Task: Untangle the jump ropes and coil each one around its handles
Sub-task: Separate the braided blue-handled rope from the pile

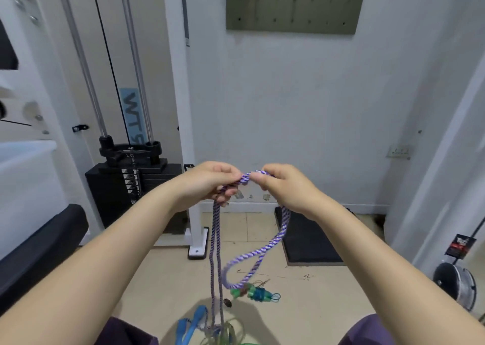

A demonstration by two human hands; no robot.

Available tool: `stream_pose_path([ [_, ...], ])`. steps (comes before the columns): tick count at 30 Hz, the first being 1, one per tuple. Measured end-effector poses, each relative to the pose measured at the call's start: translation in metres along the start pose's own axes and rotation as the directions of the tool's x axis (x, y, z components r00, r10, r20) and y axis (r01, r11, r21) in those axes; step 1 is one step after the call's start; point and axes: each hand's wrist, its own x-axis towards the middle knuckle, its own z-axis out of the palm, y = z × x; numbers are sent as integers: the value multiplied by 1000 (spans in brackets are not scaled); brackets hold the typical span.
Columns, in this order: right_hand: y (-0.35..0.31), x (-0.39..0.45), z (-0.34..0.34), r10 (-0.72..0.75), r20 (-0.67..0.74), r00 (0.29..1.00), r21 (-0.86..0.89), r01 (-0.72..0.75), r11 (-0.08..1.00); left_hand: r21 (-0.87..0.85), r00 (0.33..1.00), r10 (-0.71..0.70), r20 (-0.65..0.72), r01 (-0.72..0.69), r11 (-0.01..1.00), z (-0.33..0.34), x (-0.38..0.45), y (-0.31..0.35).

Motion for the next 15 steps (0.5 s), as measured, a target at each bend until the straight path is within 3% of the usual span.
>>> stream_pose_path([
  [3, 12, 6, -23, 22, -384, 923, 260, 85, 962, -16, 999, -38, -7, 38, 999, -9, -17, -37],
  [4, 18, 7, -32, 62, -430, 901, 337, 97, 937, -30, 998, -58, -35, 57, 998, -11, -23, -51],
  [6, 24, 3, -44, 68, -340, 938, 342, 56, 938, -63, 990, -84, -113, 77, 995, -13, -30, -66],
  [8, 25, -5, -44, 97, -106, 990, 240, -69, 968, -56, 987, -58, -148, 50, 997, -12, -29, -61],
  [10, 18, -10, -34, 133, 61, 989, 187, -142, 972, -20, 992, -9, -126, 6, 1000, -5, -21, -38],
  [15, 11, -8, -5, 101, 191, 976, 378, -168, 911, 125, 997, 61, -41, -56, 991, 18, 2, 7],
])
